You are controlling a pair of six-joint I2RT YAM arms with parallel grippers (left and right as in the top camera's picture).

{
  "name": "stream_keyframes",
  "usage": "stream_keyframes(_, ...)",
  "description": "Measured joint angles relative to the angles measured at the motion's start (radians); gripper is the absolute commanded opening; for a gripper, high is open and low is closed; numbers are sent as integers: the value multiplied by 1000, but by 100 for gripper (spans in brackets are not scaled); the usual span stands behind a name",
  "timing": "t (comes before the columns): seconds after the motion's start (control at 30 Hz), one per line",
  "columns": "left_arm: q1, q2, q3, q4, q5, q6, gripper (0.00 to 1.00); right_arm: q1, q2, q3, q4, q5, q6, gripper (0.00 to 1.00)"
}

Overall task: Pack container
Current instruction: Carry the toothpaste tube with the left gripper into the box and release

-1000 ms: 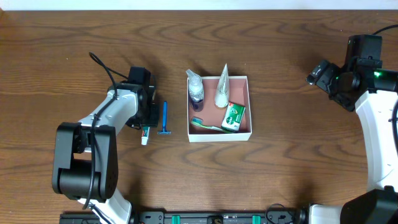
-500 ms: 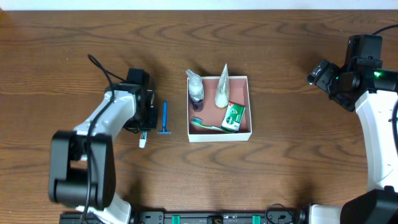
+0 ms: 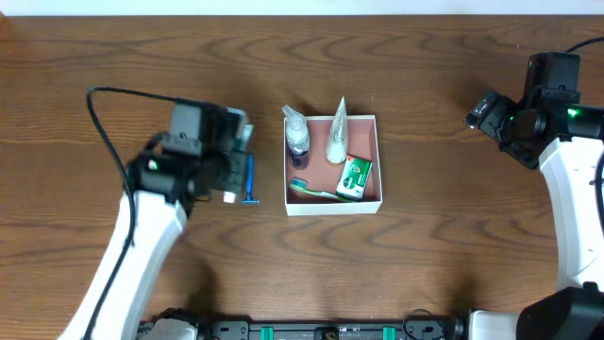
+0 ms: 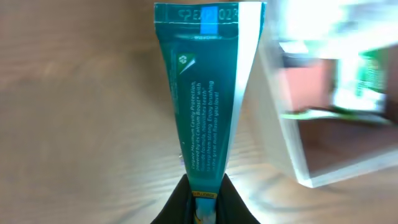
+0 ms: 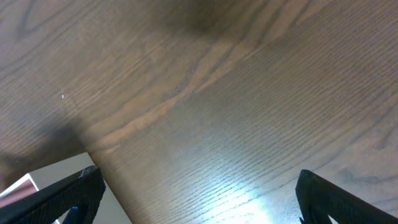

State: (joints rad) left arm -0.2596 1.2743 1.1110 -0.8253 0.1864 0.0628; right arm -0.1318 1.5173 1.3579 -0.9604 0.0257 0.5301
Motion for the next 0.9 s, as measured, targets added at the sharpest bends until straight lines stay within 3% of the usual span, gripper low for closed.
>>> stream_keyframes(0.23, -261, -32, 0, 93, 25, 190, 6, 0, 0, 0, 0, 0, 0, 99)
stream_keyframes(0.5, -436, 154, 0, 270, 23, 423, 6, 0, 0, 0, 0, 0, 0, 99)
stream_keyframes(0.53, -439, 189, 0, 289, 20, 438, 10, 0, 0, 0, 0, 0, 0, 99)
stream_keyframes(0.6, -441, 254, 0, 327, 15, 467, 42, 0, 0, 0, 0, 0, 0, 99)
stream_keyframes(0.77, -441, 324, 0, 358, 11, 482, 58, 0, 0, 0, 0, 0, 0, 99)
stream_keyframes(0.9, -440, 278, 0, 320, 9, 454, 61, 0, 0, 0, 0, 0, 0, 99)
